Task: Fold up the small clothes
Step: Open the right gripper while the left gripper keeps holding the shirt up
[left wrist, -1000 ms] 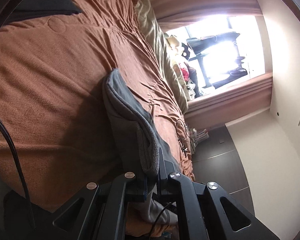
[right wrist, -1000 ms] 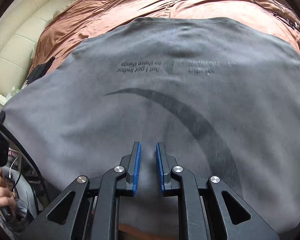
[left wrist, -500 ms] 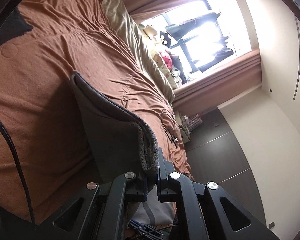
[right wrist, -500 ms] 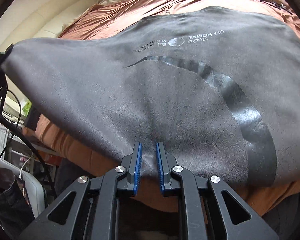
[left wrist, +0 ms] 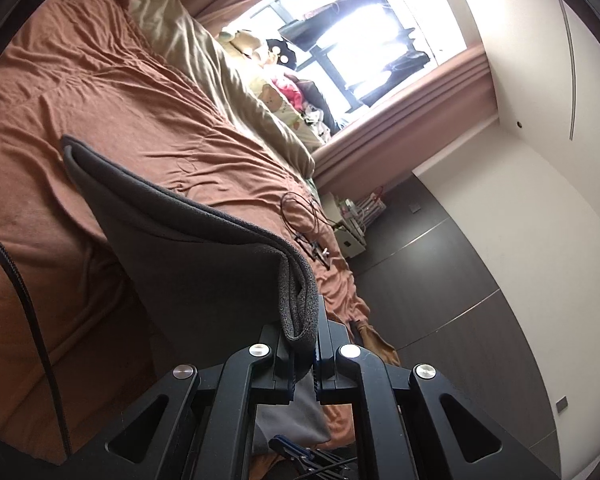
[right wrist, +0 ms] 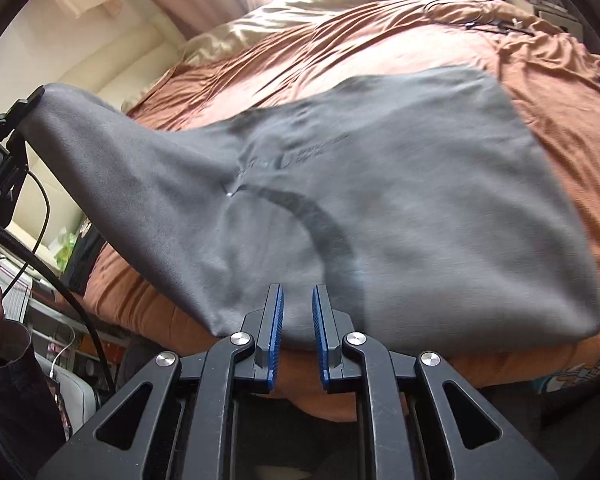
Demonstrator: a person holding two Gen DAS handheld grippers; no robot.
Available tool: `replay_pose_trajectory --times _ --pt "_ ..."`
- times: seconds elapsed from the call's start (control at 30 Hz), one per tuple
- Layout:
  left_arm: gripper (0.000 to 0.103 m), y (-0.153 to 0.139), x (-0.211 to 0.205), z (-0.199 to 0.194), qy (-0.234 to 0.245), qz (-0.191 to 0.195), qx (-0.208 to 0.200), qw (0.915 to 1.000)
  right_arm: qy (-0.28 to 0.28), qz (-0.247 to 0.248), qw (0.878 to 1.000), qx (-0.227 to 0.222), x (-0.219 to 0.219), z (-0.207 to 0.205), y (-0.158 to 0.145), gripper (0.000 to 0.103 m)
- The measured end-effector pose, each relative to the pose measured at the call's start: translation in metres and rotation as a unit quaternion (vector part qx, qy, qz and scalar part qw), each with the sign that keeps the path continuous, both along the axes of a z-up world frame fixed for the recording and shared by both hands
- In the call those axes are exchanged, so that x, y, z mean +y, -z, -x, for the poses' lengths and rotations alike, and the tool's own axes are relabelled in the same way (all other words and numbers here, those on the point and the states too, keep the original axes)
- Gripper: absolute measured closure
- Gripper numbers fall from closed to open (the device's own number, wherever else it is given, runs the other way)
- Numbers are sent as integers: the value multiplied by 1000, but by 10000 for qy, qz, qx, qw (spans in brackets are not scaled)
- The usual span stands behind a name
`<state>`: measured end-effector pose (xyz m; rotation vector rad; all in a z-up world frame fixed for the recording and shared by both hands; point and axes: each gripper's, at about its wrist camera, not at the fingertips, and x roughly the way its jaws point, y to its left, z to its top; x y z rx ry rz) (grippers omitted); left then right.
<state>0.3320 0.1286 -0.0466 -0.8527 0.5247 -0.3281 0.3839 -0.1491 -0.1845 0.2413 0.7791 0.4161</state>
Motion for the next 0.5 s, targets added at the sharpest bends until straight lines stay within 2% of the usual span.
replay_pose_trajectory --times 0.17,0.23,0.3,0.37,0.5 --pt "97 -4 -33 -16 278 -140 7 9995 186 -135 9997 -118 -27 19 -6 86" --pt "97 -4 -47 -21 385 -202 38 9990 259 -185 9993 -171 -36 25 -7 78" --pt "97 -2 -58 -27 493 -251 92 9984 371 -272 9987 -229 -49 31 -8 60" --pt "97 2 -72 -32 604 -308 159 9976 448 -369 9979 -293 -63 39 -10 54" --pt "97 10 -97 -42 804 -405 319 9954 575 -473 9968 -305 -84 48 -7 54"
